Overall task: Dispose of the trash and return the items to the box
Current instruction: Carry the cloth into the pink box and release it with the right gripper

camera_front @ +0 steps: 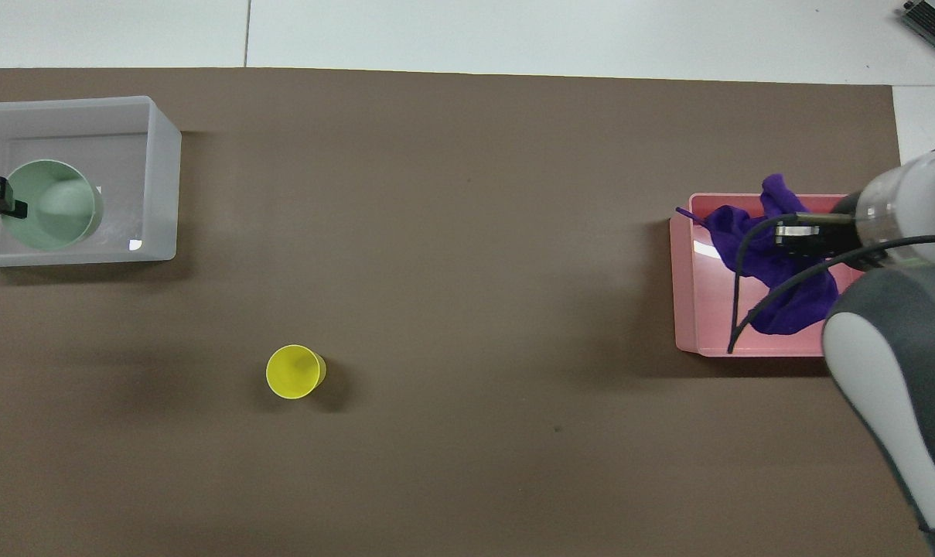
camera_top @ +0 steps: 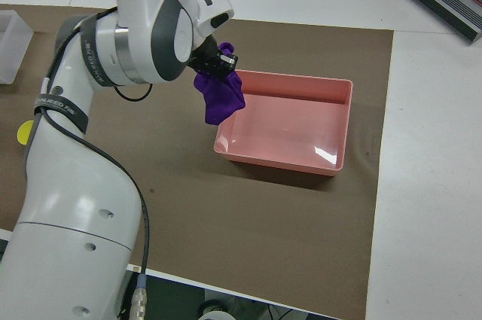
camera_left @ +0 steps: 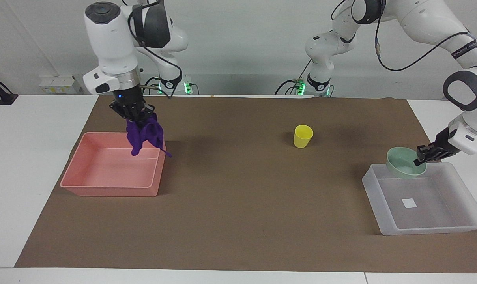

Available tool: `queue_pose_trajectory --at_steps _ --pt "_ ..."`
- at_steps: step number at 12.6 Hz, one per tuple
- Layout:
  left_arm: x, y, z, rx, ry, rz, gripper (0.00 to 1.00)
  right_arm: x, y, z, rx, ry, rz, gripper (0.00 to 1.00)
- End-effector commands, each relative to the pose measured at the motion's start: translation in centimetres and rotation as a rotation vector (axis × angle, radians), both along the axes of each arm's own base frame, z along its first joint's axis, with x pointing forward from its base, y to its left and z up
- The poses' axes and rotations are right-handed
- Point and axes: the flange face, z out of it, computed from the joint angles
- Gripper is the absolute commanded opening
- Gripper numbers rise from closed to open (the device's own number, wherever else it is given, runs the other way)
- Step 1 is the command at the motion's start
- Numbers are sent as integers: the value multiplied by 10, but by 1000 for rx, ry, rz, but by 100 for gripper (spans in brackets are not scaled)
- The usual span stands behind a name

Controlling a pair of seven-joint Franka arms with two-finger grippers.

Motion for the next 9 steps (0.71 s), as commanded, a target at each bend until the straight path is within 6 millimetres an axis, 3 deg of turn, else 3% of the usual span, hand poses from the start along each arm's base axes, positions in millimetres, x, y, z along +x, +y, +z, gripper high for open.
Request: queue_pose_trajectory --at_steps 1,4,7,8,9 --pt "27 11 -30 37 -54 9 0 3 -57 -43 -13 -32 71 0" --pt "36 23 -54 53 -98 29 0 17 -98 -100 -11 22 113 0" --pt "33 25 -87 41 -51 29 0 9 -98 -162 -3 17 132 0" --pt "30 36 -89 38 -49 54 0 6 -100 -174 -2 2 126 0" --pt "31 33 -90 41 -46 44 8 4 -100 -183 1 6 119 0"
